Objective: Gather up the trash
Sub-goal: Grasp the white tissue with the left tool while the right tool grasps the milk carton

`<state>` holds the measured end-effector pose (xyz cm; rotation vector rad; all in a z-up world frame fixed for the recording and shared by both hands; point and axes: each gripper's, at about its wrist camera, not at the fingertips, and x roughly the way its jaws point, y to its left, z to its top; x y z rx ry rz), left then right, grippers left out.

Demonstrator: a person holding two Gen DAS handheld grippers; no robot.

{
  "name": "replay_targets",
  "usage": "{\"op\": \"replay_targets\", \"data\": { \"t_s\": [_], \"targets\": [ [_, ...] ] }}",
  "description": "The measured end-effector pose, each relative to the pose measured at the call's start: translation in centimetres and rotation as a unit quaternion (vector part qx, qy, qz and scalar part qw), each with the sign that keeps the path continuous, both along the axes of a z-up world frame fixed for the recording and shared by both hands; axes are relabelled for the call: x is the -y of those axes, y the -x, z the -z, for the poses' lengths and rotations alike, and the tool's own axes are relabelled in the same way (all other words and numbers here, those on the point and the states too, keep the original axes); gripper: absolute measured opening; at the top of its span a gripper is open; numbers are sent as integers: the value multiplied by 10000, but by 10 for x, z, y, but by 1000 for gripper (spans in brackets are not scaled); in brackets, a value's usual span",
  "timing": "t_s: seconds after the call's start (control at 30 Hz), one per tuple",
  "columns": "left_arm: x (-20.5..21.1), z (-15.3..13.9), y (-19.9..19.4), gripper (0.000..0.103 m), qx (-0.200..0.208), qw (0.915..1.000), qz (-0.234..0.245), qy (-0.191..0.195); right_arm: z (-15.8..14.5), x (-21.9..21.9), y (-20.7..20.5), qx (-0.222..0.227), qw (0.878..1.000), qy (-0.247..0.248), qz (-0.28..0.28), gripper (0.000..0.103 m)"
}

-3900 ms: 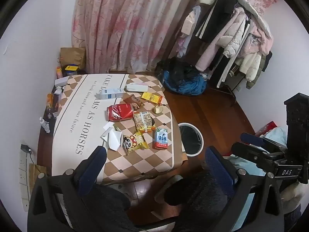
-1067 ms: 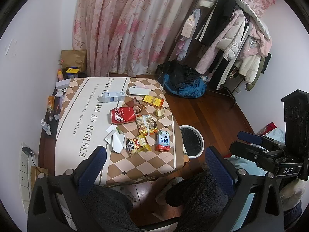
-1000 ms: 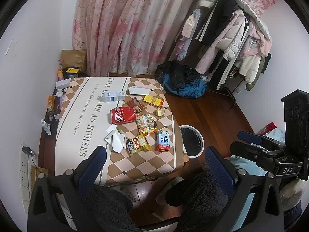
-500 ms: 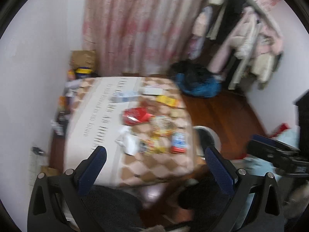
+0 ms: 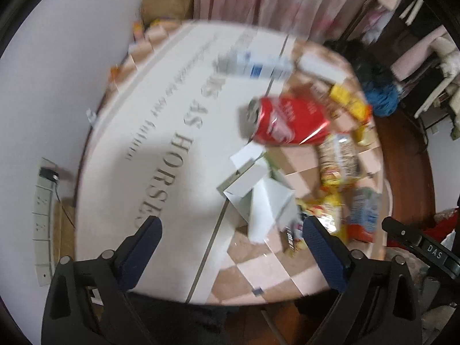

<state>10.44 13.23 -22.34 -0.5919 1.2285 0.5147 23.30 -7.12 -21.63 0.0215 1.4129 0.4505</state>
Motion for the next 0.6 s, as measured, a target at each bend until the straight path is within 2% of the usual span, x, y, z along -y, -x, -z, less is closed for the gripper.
{"op": "replay_targets", "data": {
  "t_s": [0.13,0.2,0.27,0.3,0.33,0.37,0.43,0.47,0.5,0.6],
  "targets": [
    [-10,42,-18,92,-126,9984,1,555,39,-12,-16,-304,9993,193,55,72],
    [-14,59,-27,85,-187,9970,19,747,53,-17,-20,-392,9988,295,46,73],
    [-15,70,-33,72,-205,9963,55,834,61,-23,-22,-392,9986,354,-35,73],
    [-13,68,-36,71,-182,9972,72,720,65,-25,-22,-401,9984,397,-76,73],
    [-12,66,-40,62,-122,9976,147,665,69,-28,-23,-405,9980,472,-119,73],
    [-10,66,-43,47,-136,9977,220,627,70,-29,-21,-422,9977,517,-145,73],
    [-5,64,-45,41,-193,9984,252,475,76,-32,-19,-372,9974,582,-220,69],
    [-2,63,-45,36,-139,9985,283,437,75,-33,-18,-308,9973,619,-263,64],
    [1,61,-44,34,-110,9987,315,397,74,-35,-16,-187,9964,748,-352,53],
    [8,50,-40,25,-60,9991,385,153,77,-38,-10,-30,9958,769,-492,53]
  ]
}}
